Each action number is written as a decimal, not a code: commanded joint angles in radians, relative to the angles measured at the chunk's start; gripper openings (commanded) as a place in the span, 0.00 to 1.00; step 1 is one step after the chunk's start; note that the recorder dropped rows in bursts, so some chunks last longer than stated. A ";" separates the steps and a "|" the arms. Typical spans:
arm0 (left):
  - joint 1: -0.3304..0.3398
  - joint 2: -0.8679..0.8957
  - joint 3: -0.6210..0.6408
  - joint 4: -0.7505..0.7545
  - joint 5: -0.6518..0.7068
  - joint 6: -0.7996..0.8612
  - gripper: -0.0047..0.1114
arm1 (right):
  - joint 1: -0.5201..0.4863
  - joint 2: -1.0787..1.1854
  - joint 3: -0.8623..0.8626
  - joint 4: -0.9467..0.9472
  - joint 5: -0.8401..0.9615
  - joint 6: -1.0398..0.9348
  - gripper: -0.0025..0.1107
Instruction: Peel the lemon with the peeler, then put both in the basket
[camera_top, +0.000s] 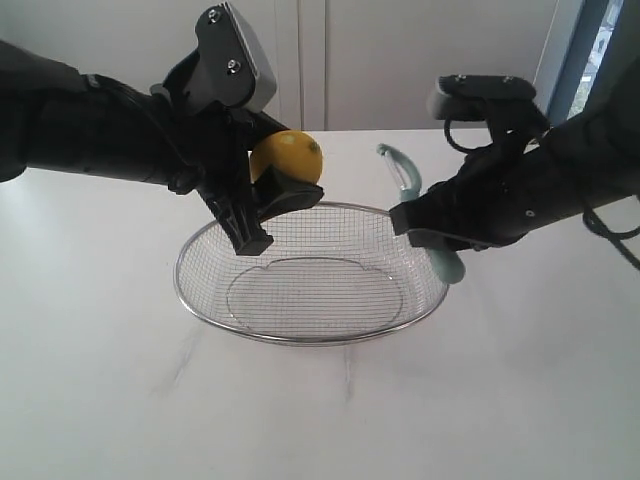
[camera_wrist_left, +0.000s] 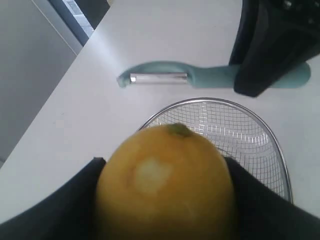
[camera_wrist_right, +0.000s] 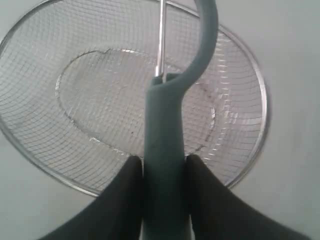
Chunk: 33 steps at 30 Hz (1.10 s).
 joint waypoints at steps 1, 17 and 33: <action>-0.001 -0.004 0.003 -0.020 0.009 -0.006 0.04 | -0.005 0.030 -0.001 0.309 0.066 -0.296 0.02; -0.001 -0.004 0.003 -0.020 0.010 -0.006 0.04 | -0.005 0.035 -0.001 0.537 0.186 -0.467 0.02; -0.001 -0.004 0.003 -0.020 0.011 -0.006 0.04 | -0.005 -0.006 -0.002 0.558 0.163 -0.467 0.02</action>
